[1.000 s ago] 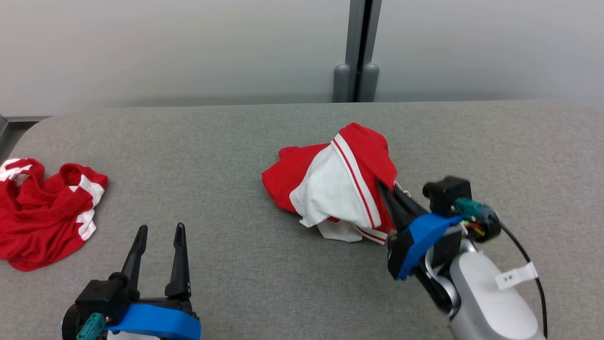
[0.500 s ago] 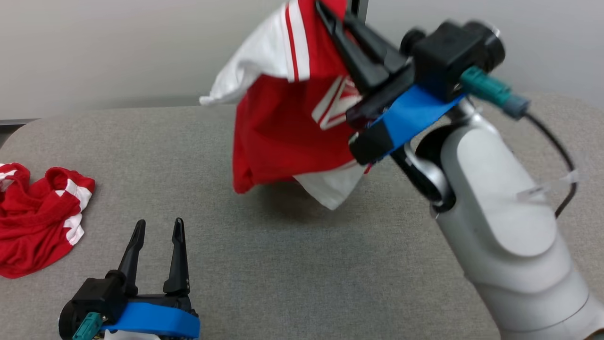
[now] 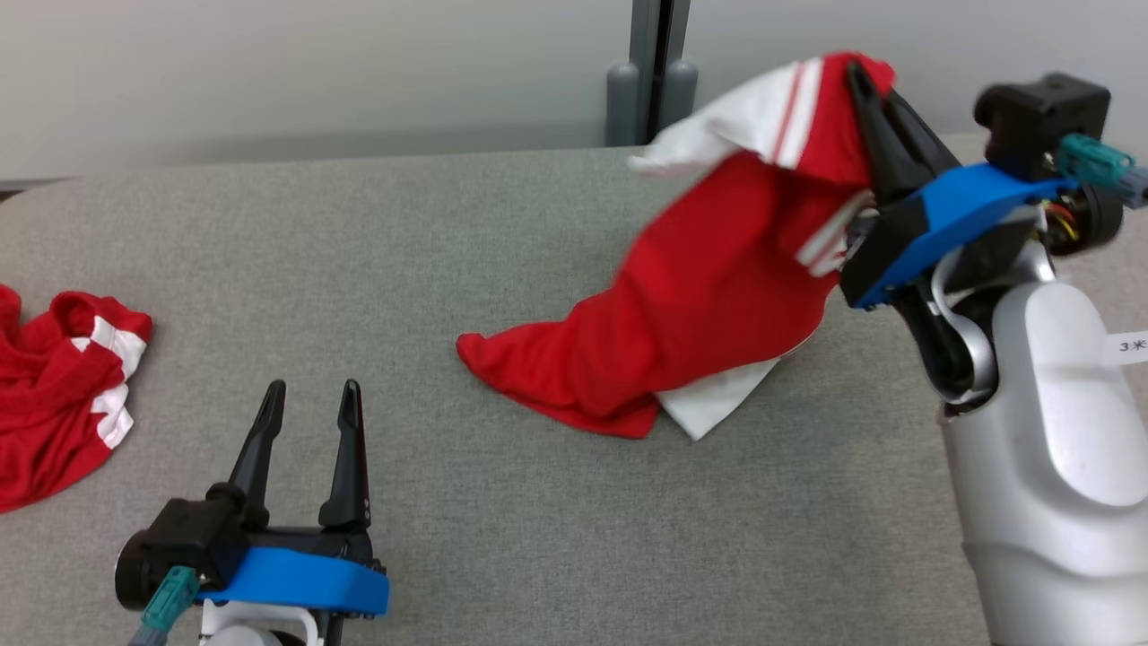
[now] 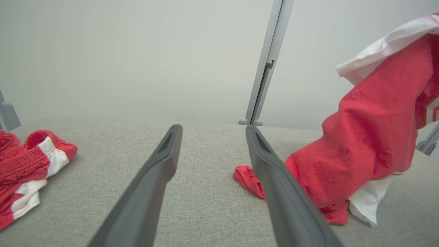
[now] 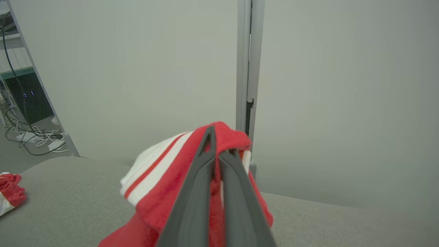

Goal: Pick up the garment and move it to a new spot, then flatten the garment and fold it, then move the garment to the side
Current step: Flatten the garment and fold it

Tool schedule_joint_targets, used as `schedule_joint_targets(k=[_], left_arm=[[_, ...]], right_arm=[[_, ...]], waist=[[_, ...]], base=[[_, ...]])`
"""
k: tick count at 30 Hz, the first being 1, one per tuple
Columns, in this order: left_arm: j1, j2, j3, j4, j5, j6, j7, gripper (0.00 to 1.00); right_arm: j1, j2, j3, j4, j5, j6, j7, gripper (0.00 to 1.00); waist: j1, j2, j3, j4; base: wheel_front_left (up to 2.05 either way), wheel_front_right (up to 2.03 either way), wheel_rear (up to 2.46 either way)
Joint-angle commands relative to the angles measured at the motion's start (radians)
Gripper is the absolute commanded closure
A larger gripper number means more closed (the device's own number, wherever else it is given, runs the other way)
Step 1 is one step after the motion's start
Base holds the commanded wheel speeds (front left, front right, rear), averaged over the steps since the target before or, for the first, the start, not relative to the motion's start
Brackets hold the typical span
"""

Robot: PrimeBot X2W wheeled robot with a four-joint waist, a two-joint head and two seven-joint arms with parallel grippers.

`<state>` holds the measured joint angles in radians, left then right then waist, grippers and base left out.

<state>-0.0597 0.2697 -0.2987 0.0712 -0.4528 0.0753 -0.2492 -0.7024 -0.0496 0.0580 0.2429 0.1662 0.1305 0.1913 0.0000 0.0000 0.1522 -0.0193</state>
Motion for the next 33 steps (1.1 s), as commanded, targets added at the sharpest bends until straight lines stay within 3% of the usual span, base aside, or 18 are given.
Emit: schedule_joint_targets(k=[1,8,9,10,15,20,25,33], left_arm=[[-0.025,0.003,0.002,-0.003,0.006,-0.003,0.000,0.00],[-0.076,0.002,-0.021,0.009,0.016,-0.022,0.003,0.00],[-0.080,0.001,-0.023,0.012,0.018,-0.023,0.003,0.00],[-0.085,0.001,-0.025,0.015,0.018,-0.026,0.002,0.00],[-0.099,-0.004,-0.031,0.035,0.020,-0.030,0.000,0.00],[-0.089,-0.008,-0.024,0.051,0.010,-0.026,-0.007,0.00],[-0.064,-0.010,-0.017,0.060,0.006,-0.024,-0.010,0.00],[-0.061,-0.001,-0.007,0.053,0.004,-0.026,-0.013,0.00]], right_arm=[[0.011,-0.003,-0.041,0.046,-0.006,0.001,-0.019,1.00],[-0.070,-0.026,-0.171,0.325,-0.026,0.001,-0.148,1.00],[-0.084,-0.027,-0.184,0.364,-0.029,0.001,-0.167,0.75],[-0.097,-0.028,-0.198,0.404,-0.029,0.001,-0.175,0.00],[-0.143,-0.030,-0.190,0.556,-0.026,0.001,-0.149,0.00],[-0.088,-0.031,-0.096,0.571,-0.003,0.001,-0.095,0.00],[0.064,-0.024,-0.016,0.425,0.035,0.001,-0.060,0.00],[0.365,-0.003,0.021,0.153,0.031,0.001,0.040,0.00]], waist=[[0.0000,0.0000,0.027,0.014],[0.0000,0.0000,0.086,0.050],[0.0000,0.0000,0.090,0.053],[0.0000,0.0000,0.094,0.056],[0.0000,0.0000,0.086,0.058],[0.0000,0.0000,0.050,0.037],[0.0000,0.0000,0.015,0.010],[0.0000,0.0000,0.019,-0.002]], base=[[0.00,0.00,0.00],[0.00,0.00,0.00],[0.00,0.00,0.00],[0.00,0.00,0.00],[0.00,0.00,0.00],[0.00,0.00,0.00],[0.00,0.00,0.00],[0.00,0.00,0.00]])
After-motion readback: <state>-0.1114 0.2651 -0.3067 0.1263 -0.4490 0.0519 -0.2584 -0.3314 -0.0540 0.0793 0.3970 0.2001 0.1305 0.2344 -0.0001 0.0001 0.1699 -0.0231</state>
